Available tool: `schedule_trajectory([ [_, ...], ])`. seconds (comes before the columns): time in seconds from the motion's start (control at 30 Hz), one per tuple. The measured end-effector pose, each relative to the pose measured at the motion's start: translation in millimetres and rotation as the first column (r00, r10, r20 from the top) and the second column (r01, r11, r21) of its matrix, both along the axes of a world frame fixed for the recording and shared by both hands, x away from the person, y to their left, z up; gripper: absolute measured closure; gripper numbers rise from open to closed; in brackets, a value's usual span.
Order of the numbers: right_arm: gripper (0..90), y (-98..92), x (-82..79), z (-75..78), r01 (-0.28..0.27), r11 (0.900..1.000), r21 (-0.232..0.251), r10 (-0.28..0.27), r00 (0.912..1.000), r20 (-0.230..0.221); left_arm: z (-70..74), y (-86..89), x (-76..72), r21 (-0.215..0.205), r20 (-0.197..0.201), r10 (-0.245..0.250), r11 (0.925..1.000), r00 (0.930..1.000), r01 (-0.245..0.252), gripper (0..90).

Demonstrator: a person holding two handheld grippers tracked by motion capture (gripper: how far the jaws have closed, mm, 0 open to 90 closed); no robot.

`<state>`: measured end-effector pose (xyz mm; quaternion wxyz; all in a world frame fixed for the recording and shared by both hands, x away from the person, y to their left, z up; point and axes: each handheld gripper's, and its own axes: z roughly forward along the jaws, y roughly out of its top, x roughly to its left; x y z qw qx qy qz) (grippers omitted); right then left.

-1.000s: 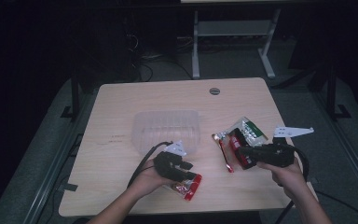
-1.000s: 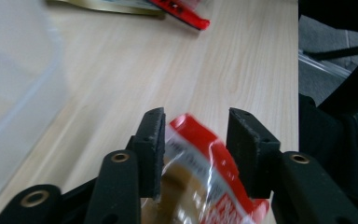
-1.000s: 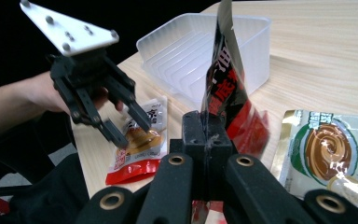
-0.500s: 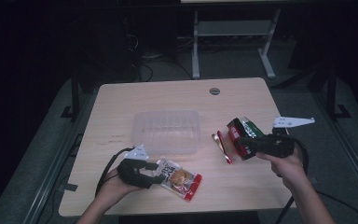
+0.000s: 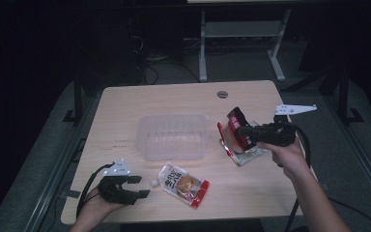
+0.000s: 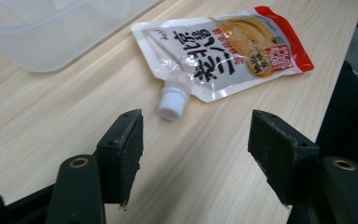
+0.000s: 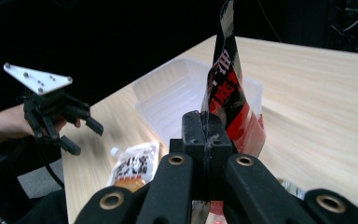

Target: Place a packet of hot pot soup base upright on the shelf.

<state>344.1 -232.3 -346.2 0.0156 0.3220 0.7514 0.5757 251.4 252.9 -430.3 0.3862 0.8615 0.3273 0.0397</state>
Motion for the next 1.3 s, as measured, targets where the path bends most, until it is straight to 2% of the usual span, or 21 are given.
schedule_trajectory([
  [0.13, 89.9, 6.2, 7.6, 7.2, -0.008, 1.000, 0.014, 0.008, 0.9999, 0.012, -1.9, 3.8, -1.8, -0.013, -0.009, 0.019, 0.9997, 0.9998, -0.019, 33.7],
  [0.23, 89.9, 14.0, 14.0, 12.9, -0.017, 1.000, 0.011, 0.016, 0.9996, 0.023, -4.6, 9.1, -2.6, -0.002, -0.002, 0.018, 0.9998, 0.9998, -0.018, 32.4],
  [0.4, 89.8, 25.9, 22.8, 21.6, -0.026, 0.999, 0.026, 0.025, 0.9992, 0.032, -4.4, 14.4, -2.1, -0.021, -0.003, 0.038, 0.9991, 0.9993, -0.038, 32.1],
  [0.6, 89.9, 42.4, 31.6, 28.2, -0.036, 0.998, 0.042, 0.035, 0.9985, 0.042, -2.4, 12.7, -0.7, -0.010, 0.015, 0.026, 0.9996, 0.9996, -0.026, 32.1],
  [1.03, 89.8, 70.5, 45.3, 24.6, -0.054, 0.997, 0.060, 0.052, 0.9980, 0.034, -3.6, 10.9, -0.1, -0.012, 0.005, 0.021, 0.9997, 0.9998, -0.021, 32.1],
  [1.3, 89.8, 79.6, 48.7, 12.8, -0.048, 0.998, 0.039, 0.048, 0.9988, 0.012, -4.6, 10.2, 0.4, -0.008, 0.003, 0.013, 0.9999, 0.9999, -0.013, 32.1],
])
